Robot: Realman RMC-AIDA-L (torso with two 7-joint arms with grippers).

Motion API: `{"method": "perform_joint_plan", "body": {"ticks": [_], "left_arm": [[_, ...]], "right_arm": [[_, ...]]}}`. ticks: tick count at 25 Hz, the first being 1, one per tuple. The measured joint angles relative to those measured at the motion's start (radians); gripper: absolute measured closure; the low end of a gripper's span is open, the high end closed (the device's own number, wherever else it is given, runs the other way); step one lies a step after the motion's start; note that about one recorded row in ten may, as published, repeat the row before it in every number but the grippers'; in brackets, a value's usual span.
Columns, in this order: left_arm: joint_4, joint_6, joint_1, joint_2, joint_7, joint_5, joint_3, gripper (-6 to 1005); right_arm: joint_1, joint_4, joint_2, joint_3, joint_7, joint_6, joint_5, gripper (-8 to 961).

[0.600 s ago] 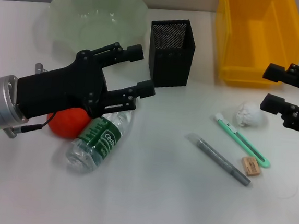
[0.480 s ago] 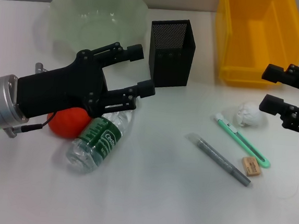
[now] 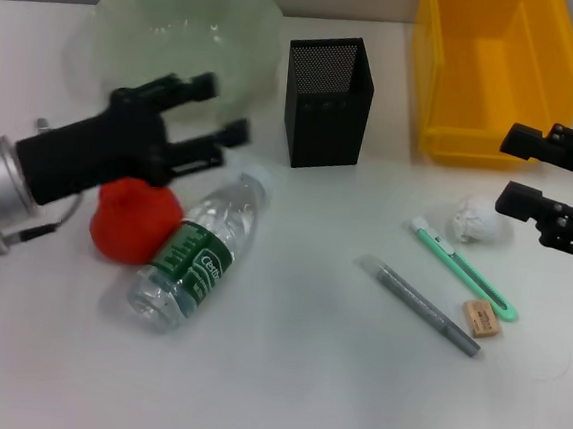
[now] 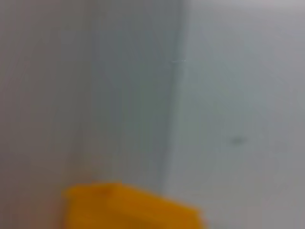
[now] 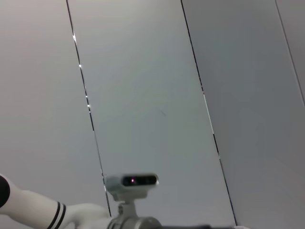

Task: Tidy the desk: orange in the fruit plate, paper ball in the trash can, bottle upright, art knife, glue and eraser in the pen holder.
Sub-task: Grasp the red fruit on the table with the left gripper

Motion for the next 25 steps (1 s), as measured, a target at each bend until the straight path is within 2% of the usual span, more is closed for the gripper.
{"method": "perform_joint_plan", "body": {"ticks": [1,2,4,8,11,16,25], "left_arm": [[0.000,-0.086,0.019,0.013,-0.031,0.003,-0.005,238],[0.000,-0.086,0.019,0.013,-0.031,0.003,-0.005,239],[-0.001,-0.140,0.045,0.028,-0.052,0.005,-0.007,241],[-0.004,-0.153,0.106,0.054,-0.069,0.002,-0.014,246],[-0.016,-0.151,0.135,0.064,-0.087,0.005,-0.014,249],[-0.044,-0.170,0.167,0.063,-0.087,0.005,-0.012,255],[-0.053,-0.210,0.147,0.055,-0.113,0.007,0.029,266]], "right_arm": [[0.001,0.000,0.000,-0.001,0.000,0.000,0.000,294],[0.001,0.000,0.000,-0.001,0.000,0.000,0.000,293],[0.001,0.000,0.000,-0.001,0.000,0.000,0.000,293],[0.001,0.000,0.000,0.001,0.000,0.000,0.000,293],[0.004,-0.001,0.000,-0.003,0.000,0.000,0.000,293],[0.009,-0.002,0.002,-0.005,-0.001,0.000,0.000,293],[0.019,-0.002,0.008,-0.005,-0.001,0.001,0.002,293]]}}
